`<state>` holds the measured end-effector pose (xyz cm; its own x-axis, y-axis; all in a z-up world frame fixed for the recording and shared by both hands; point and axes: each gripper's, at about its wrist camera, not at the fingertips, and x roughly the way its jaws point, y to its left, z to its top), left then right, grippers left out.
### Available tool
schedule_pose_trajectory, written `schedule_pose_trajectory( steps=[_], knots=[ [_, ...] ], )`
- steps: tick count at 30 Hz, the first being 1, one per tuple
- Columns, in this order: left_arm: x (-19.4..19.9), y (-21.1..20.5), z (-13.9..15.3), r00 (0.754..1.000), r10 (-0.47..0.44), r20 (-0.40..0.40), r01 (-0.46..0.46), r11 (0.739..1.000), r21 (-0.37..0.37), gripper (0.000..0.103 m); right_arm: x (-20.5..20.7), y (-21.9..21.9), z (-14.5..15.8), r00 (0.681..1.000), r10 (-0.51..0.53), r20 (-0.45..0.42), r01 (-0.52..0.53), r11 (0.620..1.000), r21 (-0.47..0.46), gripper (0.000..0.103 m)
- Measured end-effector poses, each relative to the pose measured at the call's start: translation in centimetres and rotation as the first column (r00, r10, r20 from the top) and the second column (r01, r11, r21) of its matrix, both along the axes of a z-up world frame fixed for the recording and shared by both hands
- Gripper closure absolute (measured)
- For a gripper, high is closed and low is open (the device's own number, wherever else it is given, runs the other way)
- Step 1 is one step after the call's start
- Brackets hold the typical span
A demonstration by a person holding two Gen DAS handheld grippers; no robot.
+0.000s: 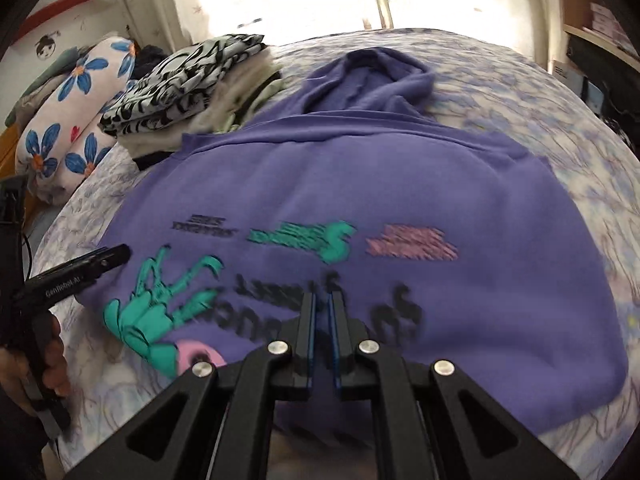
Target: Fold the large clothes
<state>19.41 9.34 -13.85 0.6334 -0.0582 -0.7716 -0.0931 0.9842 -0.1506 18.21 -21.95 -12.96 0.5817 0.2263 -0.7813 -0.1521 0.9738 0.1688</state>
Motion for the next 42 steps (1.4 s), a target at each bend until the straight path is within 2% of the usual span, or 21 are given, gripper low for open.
schedule_pose_trajectory(
  steps=[2,5,8,10,16,23,30,36,42],
  knots=[
    [-0.3,0.8,0.0,1.000,0.024,-0.005,-0.024,0.999,0.040,0.052,-0.6,-2.6,0.0,0.998,-0.070,0.004,0.071,0.997,-0.040,0.097],
    [-0.9,2.0,-0.2,1.000,0.017,-0.026,-0.017,1.000,0.010,0.053,-1.8,-6.7,-0.2,0.982,-0.191,-0.007,0.189,0.978,-0.091,0.097],
    [-1.7,1.7,0.0,1.000,0.009,-0.023,-0.008,0.999,0.041,0.053,-2.7,-10.0,-0.4,0.964,-0.262,-0.035,0.262,0.965,-0.021,0.097],
    [-1.9,1.4,0.0,1.000,0.011,-0.022,-0.009,0.998,0.065,0.054,-3.1,-10.7,-0.3,0.959,-0.279,-0.036,0.279,0.960,-0.009,0.097],
    [-2.4,1.4,0.3,0.999,0.017,-0.038,-0.015,0.998,0.056,0.053,-3.7,-9.4,-0.3,0.958,-0.284,-0.032,0.280,0.955,-0.099,0.097],
    [-2.8,1.2,0.3,0.998,0.018,-0.052,-0.015,0.998,0.058,0.053,-3.6,-9.8,-1.0,0.946,-0.317,-0.065,0.313,0.948,-0.060,0.097],
    [-3.2,1.2,0.6,0.998,0.021,-0.058,-0.017,0.998,0.055,0.051,-3.5,-8.7,-1.4,0.947,-0.316,-0.064,0.306,0.943,-0.128,0.097],
    [-3.3,1.0,0.6,0.998,-0.005,-0.058,0.008,0.999,0.051,0.044,-3.7,-8.9,-1.5,0.940,-0.337,-0.060,0.328,0.938,-0.115,0.096],
    [-3.5,0.9,0.8,0.999,-0.034,-0.040,0.034,0.999,0.016,0.043,-3.9,-8.5,-1.4,0.935,-0.353,-0.041,0.346,0.929,-0.129,0.096]
  ],
)
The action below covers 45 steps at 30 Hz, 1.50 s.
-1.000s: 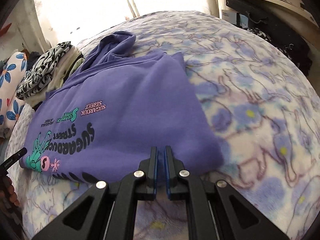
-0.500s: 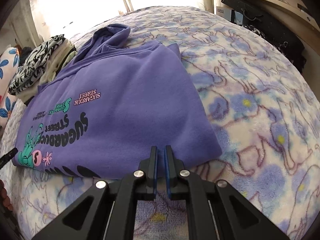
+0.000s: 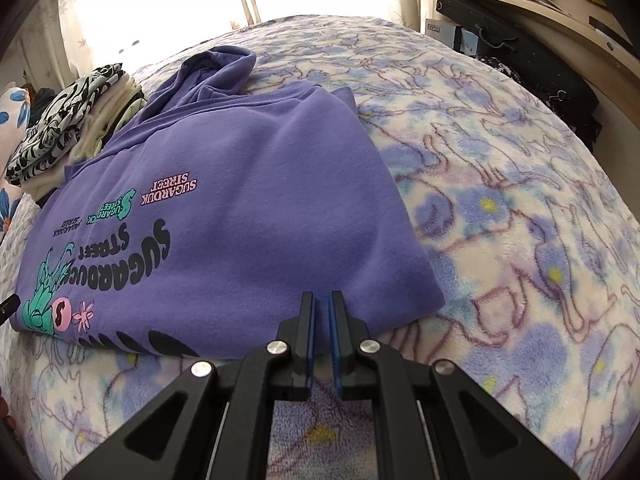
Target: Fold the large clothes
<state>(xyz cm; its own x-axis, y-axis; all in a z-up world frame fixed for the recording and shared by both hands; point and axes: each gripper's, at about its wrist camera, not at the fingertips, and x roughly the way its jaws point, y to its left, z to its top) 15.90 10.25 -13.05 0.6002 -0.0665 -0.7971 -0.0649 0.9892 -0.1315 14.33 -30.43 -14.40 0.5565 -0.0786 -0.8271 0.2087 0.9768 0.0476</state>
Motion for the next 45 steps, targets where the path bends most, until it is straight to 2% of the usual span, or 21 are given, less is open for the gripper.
schedule_pose_trajectory(
  steps=[4,8,15,22,24,29,33,35,37,38,41,45],
  knots=[
    [0.5,0.0,0.5,0.998,-0.036,-0.052,0.036,0.999,-0.014,0.041,0.1,0.0,0.3,1.000,-0.009,-0.013,0.009,1.000,0.008,0.096],
    [1.8,0.1,1.4,0.992,-0.054,-0.112,0.052,0.998,-0.018,0.041,0.9,0.4,0.8,0.997,0.016,-0.069,-0.015,1.000,0.018,0.096],
    [6.0,-0.7,5.4,0.987,-0.126,-0.096,0.131,0.991,0.042,0.041,3.8,1.6,2.3,0.976,0.121,-0.182,-0.122,0.992,0.006,0.096],
    [11.1,-3.8,9.7,0.970,-0.231,-0.076,0.239,0.963,0.121,0.040,7.9,3.3,5.4,0.948,0.228,-0.220,-0.227,0.973,0.030,0.096],
    [13.0,-5.1,10.7,0.960,-0.267,-0.081,0.275,0.953,0.129,0.037,9.3,3.6,6.2,0.944,0.244,-0.223,-0.242,0.970,0.039,0.096],
    [17.6,-8.4,11.7,0.950,-0.294,-0.104,0.307,0.940,0.147,0.035,13.5,4.2,8.1,0.935,0.281,-0.217,-0.277,0.960,0.047,0.096],
    [22.2,-11.1,11.2,0.943,-0.299,-0.143,0.318,0.938,0.135,0.035,17.7,4.3,9.4,0.942,0.280,-0.186,-0.269,0.960,0.080,0.095],
    [24.7,-12.2,10.4,0.940,-0.297,-0.166,0.318,0.941,0.120,0.035,20.1,4.1,9.8,0.950,0.265,-0.165,-0.248,0.962,0.116,0.088],
    [27.1,-13.1,9.4,0.945,-0.281,-0.167,0.303,0.945,0.125,0.035,22.0,3.8,10.0,0.960,0.245,-0.139,-0.226,0.965,0.136,0.074],
    [28.1,-13.4,8.9,0.946,-0.277,-0.170,0.300,0.946,0.127,0.035,23.4,3.6,10.0,0.965,0.233,-0.119,-0.217,0.967,0.137,0.072],
    [31.6,-14.6,6.8,0.948,-0.255,-0.189,0.283,0.948,0.143,0.035,26.7,3.1,9.4,0.975,0.199,-0.095,-0.184,0.972,0.147,0.071],
    [35.5,-15.5,4.3,0.957,-0.216,-0.195,0.244,0.961,0.129,0.035,30.6,1.8,7.7,0.987,0.139,-0.083,-0.119,0.970,0.213,0.071]
  ],
)
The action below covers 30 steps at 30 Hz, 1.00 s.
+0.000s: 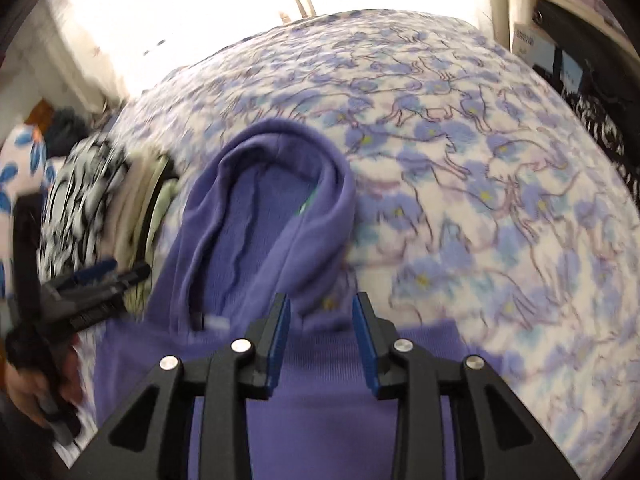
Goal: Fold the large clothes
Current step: 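Grasp the hood with both tools and lift it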
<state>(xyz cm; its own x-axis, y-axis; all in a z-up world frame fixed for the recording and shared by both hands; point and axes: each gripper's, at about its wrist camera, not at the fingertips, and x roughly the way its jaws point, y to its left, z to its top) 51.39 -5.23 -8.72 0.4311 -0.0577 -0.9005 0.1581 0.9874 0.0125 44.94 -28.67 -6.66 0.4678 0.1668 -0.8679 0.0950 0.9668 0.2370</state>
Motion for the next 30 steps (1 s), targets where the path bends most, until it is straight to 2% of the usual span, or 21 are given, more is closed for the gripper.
schedule_pose_trajectory(
  steps=[5,12,18,22,23,25,26,27,30],
  knots=[
    [3.3,-0.8,-2.2,1.000,0.012,0.003,-0.012,1.000,0.012,0.035,3.8,-1.5,-1.8,0.997,-0.068,0.019,0.067,0.997,0.044,0.071],
    [6.4,-0.9,-5.7,0.998,0.021,-0.059,-0.024,0.999,-0.044,0.035,8.5,-2.9,-3.7,0.991,-0.127,0.037,0.125,0.990,0.066,0.071],
    [7.0,-0.3,-7.4,0.998,0.036,-0.052,-0.041,0.994,-0.097,0.016,11.6,-3.2,-5.9,0.991,-0.131,0.008,0.130,0.989,0.066,0.071],
    [7.1,-0.5,-7.8,0.999,0.029,-0.046,-0.033,0.995,-0.096,0.016,12.9,-3.1,-7.3,0.989,-0.150,-0.007,0.150,0.986,0.079,0.071],
    [7.1,-0.7,-7.7,0.999,0.018,-0.041,-0.021,0.995,-0.094,0.024,13.0,-3.1,-7.6,0.988,-0.155,0.000,0.155,0.984,0.094,0.071],
    [6.8,-1.6,-7.5,0.999,-0.021,-0.026,0.018,0.996,-0.089,0.047,13.0,-3.0,-7.8,0.985,-0.170,0.007,0.168,0.978,0.120,0.074],
    [6.6,-2.0,-7.3,0.999,-0.042,-0.025,0.039,0.994,-0.102,0.079,12.9,-2.9,-7.8,0.986,-0.169,0.015,0.165,0.976,0.139,0.080],
    [6.3,-2.6,-6.9,0.997,-0.064,-0.034,0.059,0.991,-0.124,0.094,12.9,-2.6,-7.7,0.988,-0.152,0.020,0.147,0.978,0.151,0.095],
    [5.2,-4.3,-5.9,0.997,-0.071,0.006,0.071,0.997,-0.021,0.095,11.8,-1.3,-5.9,0.991,-0.104,0.084,0.096,0.991,0.094,0.097]
  ],
)
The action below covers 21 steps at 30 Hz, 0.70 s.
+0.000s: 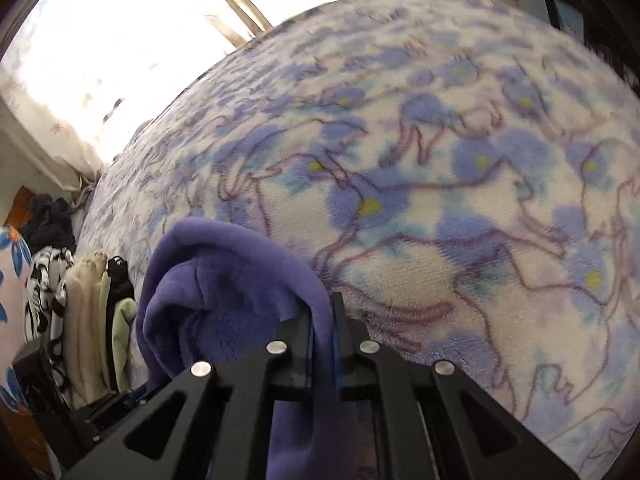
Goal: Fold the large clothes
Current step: 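Grasp the hood with both tools and lift it, then fold the hood down onto the folded body and open both tools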
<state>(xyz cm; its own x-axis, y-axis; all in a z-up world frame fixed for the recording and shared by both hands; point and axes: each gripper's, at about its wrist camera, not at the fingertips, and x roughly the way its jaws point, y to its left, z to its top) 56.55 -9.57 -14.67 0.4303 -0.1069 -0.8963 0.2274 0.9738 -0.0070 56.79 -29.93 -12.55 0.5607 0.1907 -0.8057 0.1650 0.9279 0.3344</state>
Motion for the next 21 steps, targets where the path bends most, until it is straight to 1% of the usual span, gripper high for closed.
schedule_pose_trajectory(
  steps=[2,4,6,8,10,11,15,17,19,21],
  knots=[
    [-0.8,-0.3,0.8,1.000,-0.004,0.030,0.004,1.000,0.015,0.095,-1.3,0.6,1.9,0.998,0.043,0.054,-0.043,0.999,0.013,0.098],
    [-2.1,0.4,2.4,0.998,0.006,0.060,-0.005,1.000,-0.021,0.096,-2.9,1.1,3.9,0.989,0.087,0.116,-0.092,0.995,0.032,0.098],
    [-3.6,1.5,4.3,0.995,0.003,0.097,0.002,0.998,-0.056,0.096,-5.3,1.6,6.4,0.971,0.140,0.192,-0.151,0.988,0.040,0.098],
    [-6.0,2.9,6.4,0.990,-0.012,0.138,0.022,0.997,-0.071,0.096,-8.0,2.0,8.6,0.951,0.185,0.249,-0.205,0.977,0.059,0.098],
    [-8.3,4.4,7.8,0.989,-0.030,0.147,0.043,0.995,-0.093,0.095,-10.5,2.4,10.2,0.932,0.224,0.285,-0.254,0.965,0.072,0.098],
    [-9.7,5.1,8.5,0.988,-0.038,0.152,0.054,0.994,-0.099,0.095,-12.4,2.7,11.1,0.919,0.249,0.306,-0.283,0.956,0.071,0.098],
    [-15.4,8.2,10.4,0.986,-0.051,0.156,0.075,0.985,-0.153,0.095,-18.2,3.7,12.9,0.884,0.312,0.348,-0.357,0.931,0.074,0.098],
    [-17.7,9.0,10.8,0.987,-0.051,0.155,0.079,0.980,-0.181,0.095,-21.4,4.4,13.4,0.867,0.341,0.363,-0.382,0.923,0.046,0.098],
    [-20.4,9.8,10.9,0.987,-0.062,0.149,0.092,0.974,-0.208,0.095,-23.7,4.8,13.6,0.854,0.363,0.372,-0.397,0.918,0.014,0.097],
    [-22.5,10.4,10.7,0.988,-0.079,0.136,0.109,0.967,-0.232,0.094,-26.2,5.6,13.7,0.832,0.408,0.377,-0.419,0.906,-0.056,0.097]
  ],
)
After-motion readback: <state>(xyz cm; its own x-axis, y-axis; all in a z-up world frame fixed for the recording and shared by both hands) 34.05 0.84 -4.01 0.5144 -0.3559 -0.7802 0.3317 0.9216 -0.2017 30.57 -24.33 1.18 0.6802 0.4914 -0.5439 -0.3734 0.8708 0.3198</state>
